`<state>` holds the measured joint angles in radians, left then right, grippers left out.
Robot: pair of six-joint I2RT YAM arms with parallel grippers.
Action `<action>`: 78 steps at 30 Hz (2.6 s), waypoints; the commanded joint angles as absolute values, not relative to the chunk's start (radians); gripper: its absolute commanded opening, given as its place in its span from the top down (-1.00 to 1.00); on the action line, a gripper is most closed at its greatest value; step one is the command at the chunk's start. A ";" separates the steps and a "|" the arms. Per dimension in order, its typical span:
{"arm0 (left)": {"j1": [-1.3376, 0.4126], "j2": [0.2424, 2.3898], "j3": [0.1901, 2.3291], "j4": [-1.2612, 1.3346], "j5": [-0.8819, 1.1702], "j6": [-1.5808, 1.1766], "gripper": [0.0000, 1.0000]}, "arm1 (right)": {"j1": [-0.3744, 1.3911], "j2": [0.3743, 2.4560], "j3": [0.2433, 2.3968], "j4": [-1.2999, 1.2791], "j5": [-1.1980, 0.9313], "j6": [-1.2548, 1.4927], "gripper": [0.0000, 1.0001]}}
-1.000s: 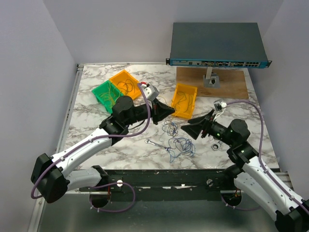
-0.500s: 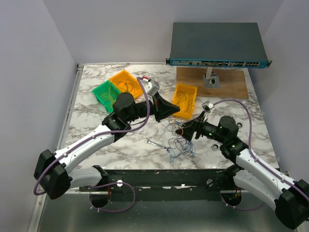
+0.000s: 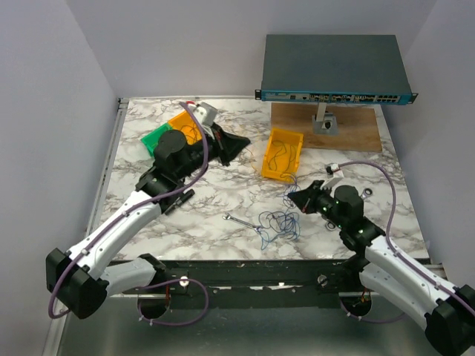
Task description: Untangle the cables
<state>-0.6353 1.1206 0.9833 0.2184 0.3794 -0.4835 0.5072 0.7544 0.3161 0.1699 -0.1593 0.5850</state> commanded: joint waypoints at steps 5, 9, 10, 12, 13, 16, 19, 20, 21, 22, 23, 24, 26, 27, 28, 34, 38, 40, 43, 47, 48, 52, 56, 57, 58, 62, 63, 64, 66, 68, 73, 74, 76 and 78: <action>-0.512 1.054 1.022 -0.027 0.147 -0.493 1.00 | 0.511 0.519 0.259 -0.229 0.475 0.867 0.99; -0.512 1.123 1.038 -0.043 0.188 -0.502 1.00 | 0.509 0.422 0.257 -0.296 0.562 0.930 0.99; -0.512 1.144 1.046 -0.050 0.200 -0.503 1.00 | 0.510 0.409 0.252 -0.291 0.566 0.925 0.99; -0.514 1.183 1.059 -0.062 0.209 -0.501 1.00 | 0.510 0.391 0.257 -0.291 0.582 0.918 0.99; -0.514 1.199 1.071 -0.079 0.195 -0.497 1.00 | 0.510 0.389 0.264 -0.304 0.587 0.917 0.99; -0.512 1.234 1.100 -0.124 0.103 -0.485 1.00 | 0.510 0.394 0.276 -0.310 0.574 0.903 0.99; -0.509 1.253 1.125 -0.176 -0.053 -0.486 1.00 | 0.511 0.417 0.271 -0.278 0.560 0.877 0.99; -0.503 1.269 1.146 -0.205 -0.114 -0.492 1.00 | 0.510 0.428 0.276 -0.282 0.557 0.876 0.99; -0.494 1.288 1.179 -0.254 -0.168 -0.503 1.00 | 0.511 0.437 0.283 -0.286 0.553 0.877 0.99; -0.482 1.301 1.206 -0.299 -0.204 -0.520 1.00 | 0.510 0.445 0.284 -0.287 0.548 0.877 0.99; -0.467 1.313 1.229 -0.340 -0.241 -0.533 1.00 | 0.511 0.453 0.284 -0.282 0.545 0.875 0.99; -0.452 1.317 1.237 -0.367 -0.276 -0.548 1.00 | 0.510 0.460 0.284 -0.273 0.545 0.870 0.99; -0.409 1.317 1.233 -0.388 -0.346 -0.579 1.00 | 0.509 0.468 0.289 -0.267 0.547 0.859 0.99; -0.385 1.320 1.235 -0.403 -0.372 -0.601 1.00 | 0.511 0.469 0.294 -0.272 0.546 0.857 0.99; -0.355 1.326 1.243 -0.424 -0.383 -0.617 1.00 | 0.510 0.468 0.295 -0.272 0.542 0.854 0.99; -0.246 1.468 1.380 -0.649 -0.569 -0.708 1.00 | 0.511 0.464 0.293 -0.213 0.487 0.801 0.99; -0.206 1.607 1.483 -0.786 -0.675 -0.735 1.00 | 0.509 0.493 0.316 -0.210 0.477 0.776 0.99; -0.189 1.685 1.532 -0.836 -0.690 -0.736 1.00 | 0.511 0.508 0.335 -0.222 0.478 0.771 0.99; -0.175 1.837 1.650 -0.930 -0.726 -0.729 1.00 | 0.511 0.513 0.348 -0.231 0.476 0.769 0.99; -0.165 2.049 1.851 -1.090 -0.821 -0.725 1.00 | 0.510 0.498 0.348 -0.232 0.465 0.767 0.99; -0.162 2.096 1.897 -1.115 -0.826 -0.713 1.00 | 0.511 0.494 0.347 -0.232 0.463 0.764 0.99; -0.161 2.241 2.006 -1.123 -0.741 -0.544 1.00 | 0.510 0.482 0.343 -0.231 0.467 0.760 0.99; -0.163 2.363 2.085 -1.182 -0.668 -0.439 1.00 | 0.510 0.489 0.347 -0.222 0.466 0.764 0.99; -0.163 2.377 2.087 -1.187 -0.665 -0.428 1.00 | 0.511 0.493 0.347 -0.218 0.463 0.764 0.99; -0.163 2.386 2.079 -1.181 -0.653 -0.408 1.00 | 0.511 0.496 0.347 -0.213 0.463 0.764 0.99; -0.163 2.399 2.074 -1.181 -0.603 -0.347 0.93 | 0.510 0.515 0.349 -0.201 0.459 0.767 0.99; -0.165 2.399 2.080 -1.195 -0.572 -0.327 0.90 | 0.511 0.520 0.350 -0.202 0.459 0.768 0.99; -0.172 2.397 2.082 -1.211 -0.559 -0.313 0.87 | 0.509 0.524 0.351 -0.200 0.460 0.768 0.99; -0.200 2.383 2.063 -1.242 -0.572 -0.298 0.83 | 0.510 0.529 0.350 -0.200 0.463 0.774 0.99; -0.240 2.361 2.027 -1.260 -0.561 -0.270 0.78 | 0.510 0.532 0.350 -0.197 0.461 0.776 0.99; -0.285 2.314 1.985 -1.309 -0.482 -0.269 0.31 | 0.509 0.534 0.351 -0.195 0.453 0.783 0.99; -0.284 2.293 1.979 -1.305 -0.480 -0.280 0.21 | 0.510 0.534 0.353 -0.196 0.451 0.782 0.99; -0.272 2.256 1.978 -1.287 -0.496 -0.300 0.02 | 0.511 0.530 0.357 -0.204 0.451 0.783 0.99; -0.252 2.228 2.001 -1.293 -0.478 -0.315 0.00 | 0.510 0.526 0.360 -0.213 0.452 0.782 0.99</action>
<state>-0.2871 2.2902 1.9945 -1.2636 -0.5499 -0.3050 0.5076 0.5320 0.3229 -0.2241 0.4576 0.7773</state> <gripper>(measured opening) 0.488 0.046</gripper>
